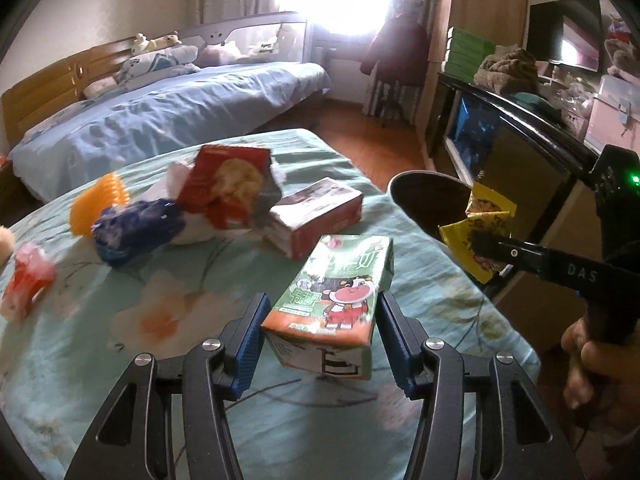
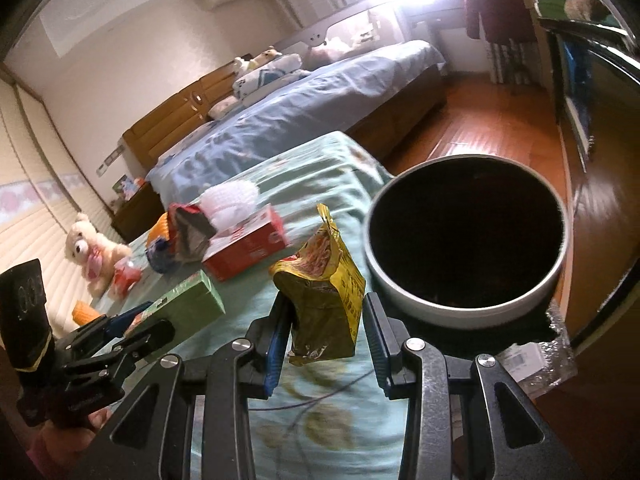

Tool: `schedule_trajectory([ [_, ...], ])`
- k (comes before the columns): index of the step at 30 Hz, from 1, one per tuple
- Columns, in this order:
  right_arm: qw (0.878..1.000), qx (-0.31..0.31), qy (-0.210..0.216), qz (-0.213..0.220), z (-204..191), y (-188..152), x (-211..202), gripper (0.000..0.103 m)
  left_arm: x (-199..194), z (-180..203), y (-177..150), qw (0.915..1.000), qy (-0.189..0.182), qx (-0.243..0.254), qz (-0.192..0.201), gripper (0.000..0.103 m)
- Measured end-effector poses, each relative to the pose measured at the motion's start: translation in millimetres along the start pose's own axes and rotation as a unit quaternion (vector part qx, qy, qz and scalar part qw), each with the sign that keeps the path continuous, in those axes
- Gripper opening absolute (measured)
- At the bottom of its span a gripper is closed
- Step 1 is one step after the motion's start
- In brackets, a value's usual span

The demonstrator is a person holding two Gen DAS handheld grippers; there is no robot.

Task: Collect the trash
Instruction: 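Grasp the yellow chip bag with the right tool while the left grasps the green milk carton, then carry the chip bag and milk carton over the black bin with both tools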

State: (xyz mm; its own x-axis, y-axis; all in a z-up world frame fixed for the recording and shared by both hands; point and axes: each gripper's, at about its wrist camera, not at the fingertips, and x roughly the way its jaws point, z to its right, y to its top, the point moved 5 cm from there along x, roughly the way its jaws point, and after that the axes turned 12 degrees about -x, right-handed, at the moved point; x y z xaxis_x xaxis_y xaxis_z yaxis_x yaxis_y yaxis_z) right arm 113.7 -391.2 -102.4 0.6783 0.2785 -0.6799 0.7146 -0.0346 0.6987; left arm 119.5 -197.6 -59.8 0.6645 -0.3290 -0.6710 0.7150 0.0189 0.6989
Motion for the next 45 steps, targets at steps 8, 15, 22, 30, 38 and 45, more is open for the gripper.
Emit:
schedule_trajectory([
  [8, 1.000, 0.014, -0.011, 0.004, 25, -1, -6, 0.037, 17, 20, 7, 0.9999, -0.011, 0.008, -0.001, 0.050],
  [15, 1.000, 0.018, -0.017, 0.009, 35, 3, -10, 0.037, 24, 43, 13, 0.9993, -0.029, 0.024, 0.007, 0.049],
  [22, 0.999, 0.027, -0.026, 0.007, 50, 6, -10, 0.037, 38, 59, 18, 0.9986, -0.040, 0.034, 0.007, 0.049],
  [30, 0.999, 0.036, -0.041, -0.002, 73, 6, -8, 0.037, 61, 77, 27, 0.9980, -0.044, 0.047, 0.001, 0.049],
  [38, 0.998, 0.037, -0.055, -0.015, 92, 12, 0, 0.037, 84, 95, 41, 0.9972, -0.045, 0.059, -0.004, 0.049],
  [45, 0.997, 0.034, -0.066, -0.027, 110, 19, 10, 0.037, 106, 111, 51, 0.9965, -0.046, 0.070, -0.010, 0.049],
])
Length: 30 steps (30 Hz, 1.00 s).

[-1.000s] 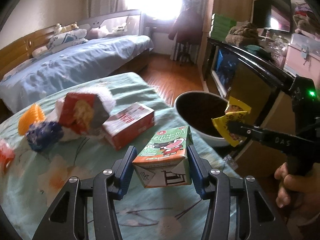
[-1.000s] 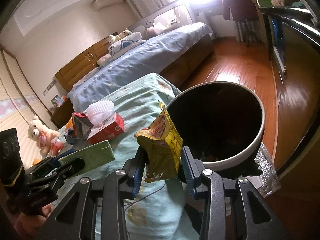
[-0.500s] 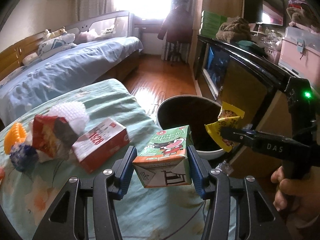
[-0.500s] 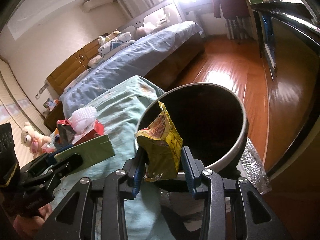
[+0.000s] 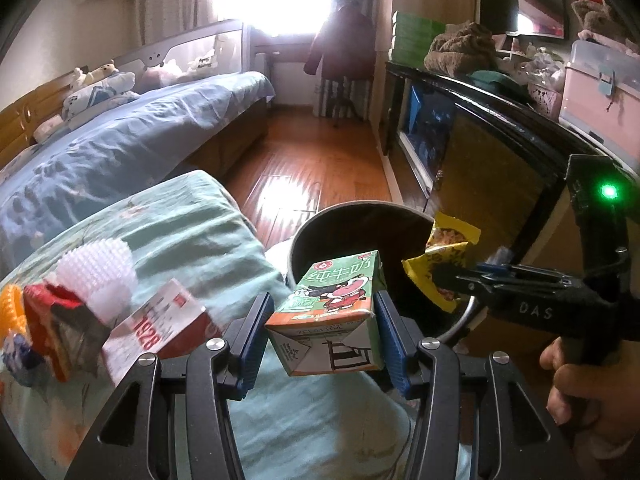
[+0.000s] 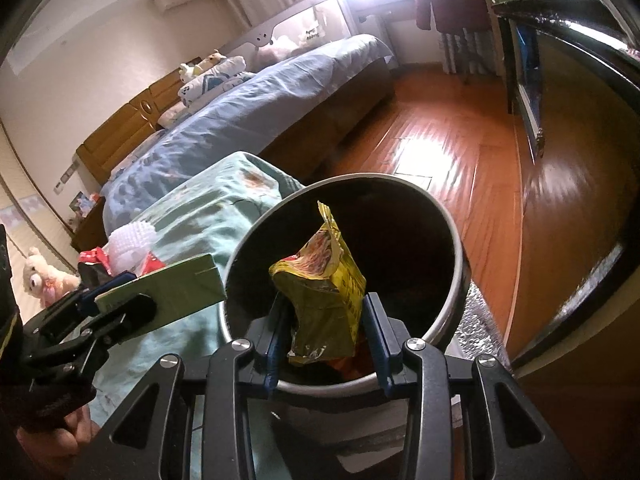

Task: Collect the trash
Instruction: 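Carry the chip bag and milk carton over the black bin with both tools, then open both tools to drop the chip bag and carton into the bin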

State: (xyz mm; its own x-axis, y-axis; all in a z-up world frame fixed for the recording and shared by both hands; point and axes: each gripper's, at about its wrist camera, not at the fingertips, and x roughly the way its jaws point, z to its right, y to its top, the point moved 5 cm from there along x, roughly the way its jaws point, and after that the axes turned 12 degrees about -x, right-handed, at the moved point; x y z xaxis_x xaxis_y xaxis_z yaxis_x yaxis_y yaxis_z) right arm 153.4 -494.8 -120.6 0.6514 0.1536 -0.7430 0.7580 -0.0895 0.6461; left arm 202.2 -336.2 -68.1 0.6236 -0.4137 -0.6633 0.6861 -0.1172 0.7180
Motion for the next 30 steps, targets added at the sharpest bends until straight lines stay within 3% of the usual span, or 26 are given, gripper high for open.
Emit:
schedule_trajectory([
  [13, 1.000, 0.001, -0.003, -0.016, 15, 11, 14, 0.040, 38, 18, 15, 0.9998, 0.006, 0.010, -0.014, 0.050],
  [25, 1.000, -0.003, -0.010, -0.024, 23, 19, 21, 0.041, 50, 26, 17, 0.9997, 0.001, 0.007, -0.021, 0.050],
  [29, 1.000, 0.004, -0.014, -0.026, 28, 19, 21, 0.048, 50, 25, 17, 0.9996, 0.003, 0.002, -0.028, 0.056],
  [30, 1.000, 0.008, -0.012, -0.025, 29, 19, 20, 0.054, 48, 25, 16, 0.9996, 0.001, 0.000, -0.028, 0.058],
])
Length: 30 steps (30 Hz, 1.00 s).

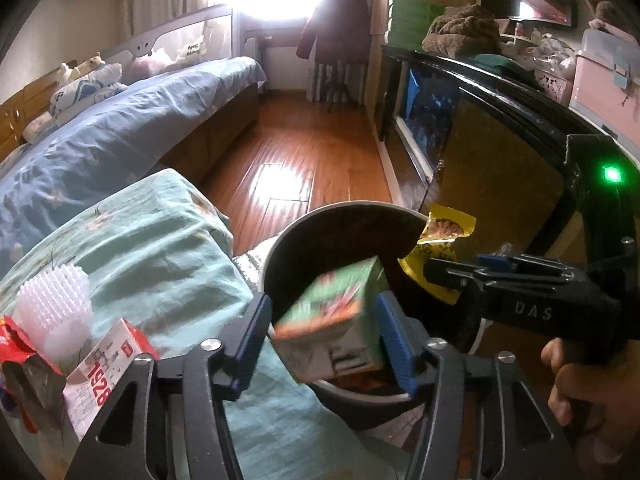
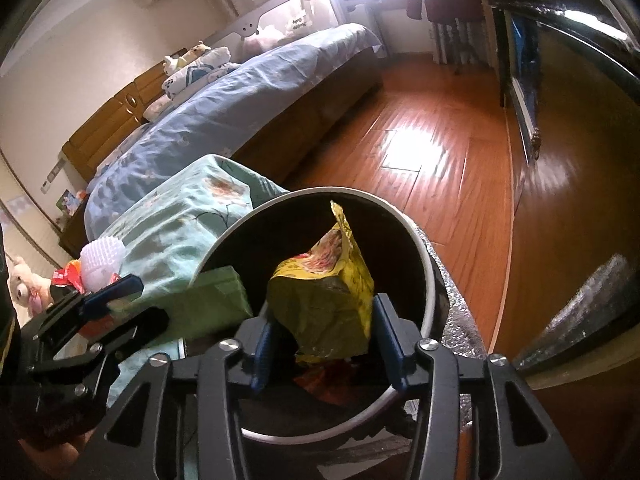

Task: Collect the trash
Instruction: 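Open both tools to drop the chip bag and carton into the bin, then move both open tools back over the table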

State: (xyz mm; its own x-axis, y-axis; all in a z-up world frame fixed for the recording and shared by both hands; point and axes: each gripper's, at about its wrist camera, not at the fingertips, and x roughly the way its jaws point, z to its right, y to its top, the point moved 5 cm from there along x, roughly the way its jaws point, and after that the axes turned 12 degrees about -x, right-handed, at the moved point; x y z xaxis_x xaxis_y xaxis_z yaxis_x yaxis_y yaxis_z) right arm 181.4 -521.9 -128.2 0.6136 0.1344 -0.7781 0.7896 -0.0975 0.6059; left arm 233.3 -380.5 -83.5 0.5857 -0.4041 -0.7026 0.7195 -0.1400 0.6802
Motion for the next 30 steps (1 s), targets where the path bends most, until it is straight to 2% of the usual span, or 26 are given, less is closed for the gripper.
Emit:
schedule_trajectory([
  [1, 1.000, 0.004, 0.001, 0.002, 1, 0, -1, 0.063, -2, -1, 0, 1.0000, 0.001, -0.002, 0.001, 0.064],
  [3, 1.000, 0.007, 0.004, 0.009, 0, -1, -5, 0.070, -8, -3, -3, 1.0000, 0.003, -0.007, 0.005, 0.069],
  [8, 1.000, 0.010, 0.010, 0.020, -7, -2, -14, 0.074, -27, -14, -11, 0.9995, -0.003, -0.029, 0.011, 0.069],
  [10, 1.000, 0.011, 0.014, 0.025, -13, -3, -18, 0.079, -38, -21, -18, 0.9991, -0.003, -0.038, 0.017, 0.070],
  [17, 0.999, 0.004, 0.042, 0.034, -48, -10, -24, 0.081, -77, -57, -46, 0.9965, 0.010, -0.077, 0.030, 0.071],
  [21, 0.998, -0.007, 0.060, 0.036, -75, -15, -25, 0.085, -98, -82, -64, 0.9929, 0.023, -0.111, 0.036, 0.071],
  [30, 0.994, -0.045, 0.098, 0.024, -133, -26, -20, 0.086, -134, -118, -94, 0.9852, 0.056, -0.156, 0.046, 0.071],
])
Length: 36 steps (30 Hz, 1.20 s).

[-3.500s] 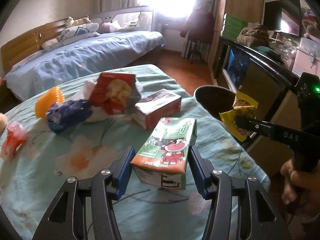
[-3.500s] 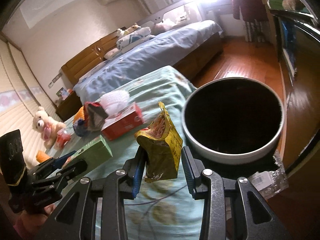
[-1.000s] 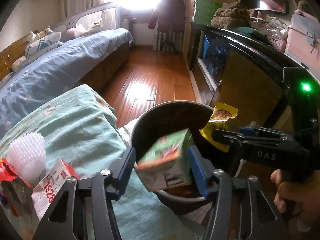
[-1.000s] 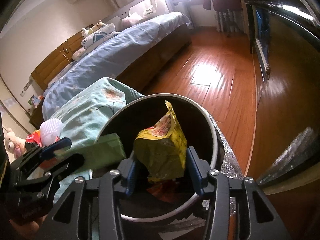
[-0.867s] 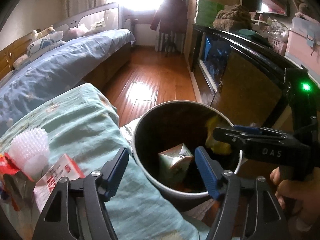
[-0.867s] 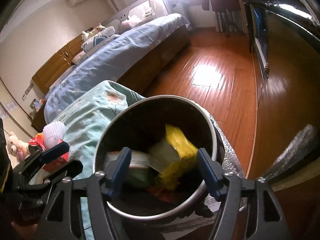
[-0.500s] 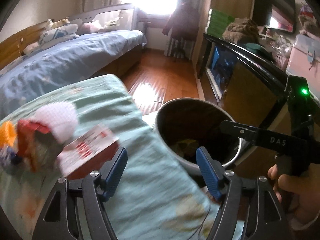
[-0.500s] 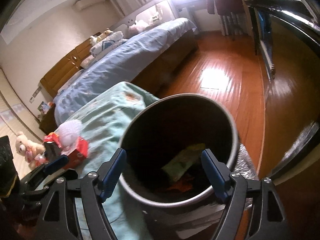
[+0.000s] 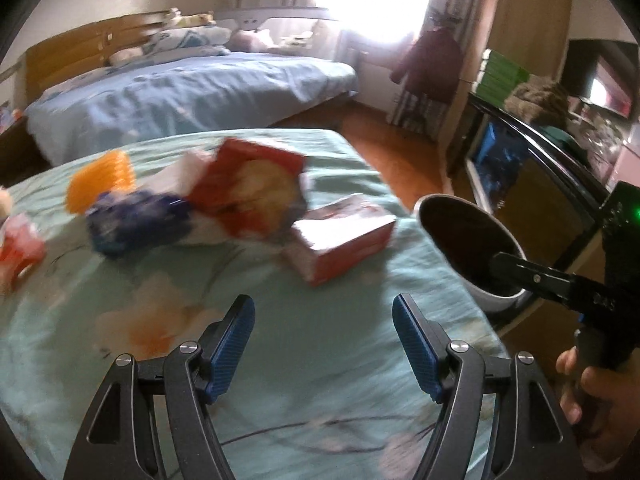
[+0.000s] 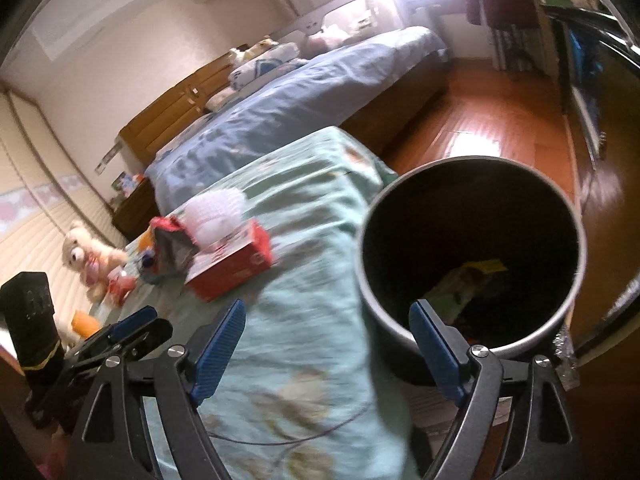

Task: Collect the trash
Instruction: 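Move both open tools back over the table, then grasp the blue Oreo wrapper with the left tool while the right grasps the red-white carton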

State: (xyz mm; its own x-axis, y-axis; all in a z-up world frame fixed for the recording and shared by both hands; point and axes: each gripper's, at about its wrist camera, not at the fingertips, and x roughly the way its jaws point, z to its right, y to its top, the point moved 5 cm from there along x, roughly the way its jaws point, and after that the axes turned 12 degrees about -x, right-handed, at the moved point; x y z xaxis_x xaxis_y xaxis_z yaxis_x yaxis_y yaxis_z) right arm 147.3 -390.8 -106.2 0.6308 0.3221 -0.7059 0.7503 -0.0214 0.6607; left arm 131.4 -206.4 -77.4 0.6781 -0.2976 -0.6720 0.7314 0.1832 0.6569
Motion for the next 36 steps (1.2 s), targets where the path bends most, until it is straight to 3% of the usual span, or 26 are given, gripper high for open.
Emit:
schedule_trajectory([
  [15, 0.995, -0.084, 0.048, -0.026, -63, 1, 36, 0.093, -26, -46, 8, 0.9958, 0.051, -0.071, 0.027, 0.071],
  [36, 0.982, -0.174, 0.034, -0.072, -89, 21, 96, 0.097, 19, -58, 60, 0.9942, 0.069, -0.080, 0.017, 0.071],
])
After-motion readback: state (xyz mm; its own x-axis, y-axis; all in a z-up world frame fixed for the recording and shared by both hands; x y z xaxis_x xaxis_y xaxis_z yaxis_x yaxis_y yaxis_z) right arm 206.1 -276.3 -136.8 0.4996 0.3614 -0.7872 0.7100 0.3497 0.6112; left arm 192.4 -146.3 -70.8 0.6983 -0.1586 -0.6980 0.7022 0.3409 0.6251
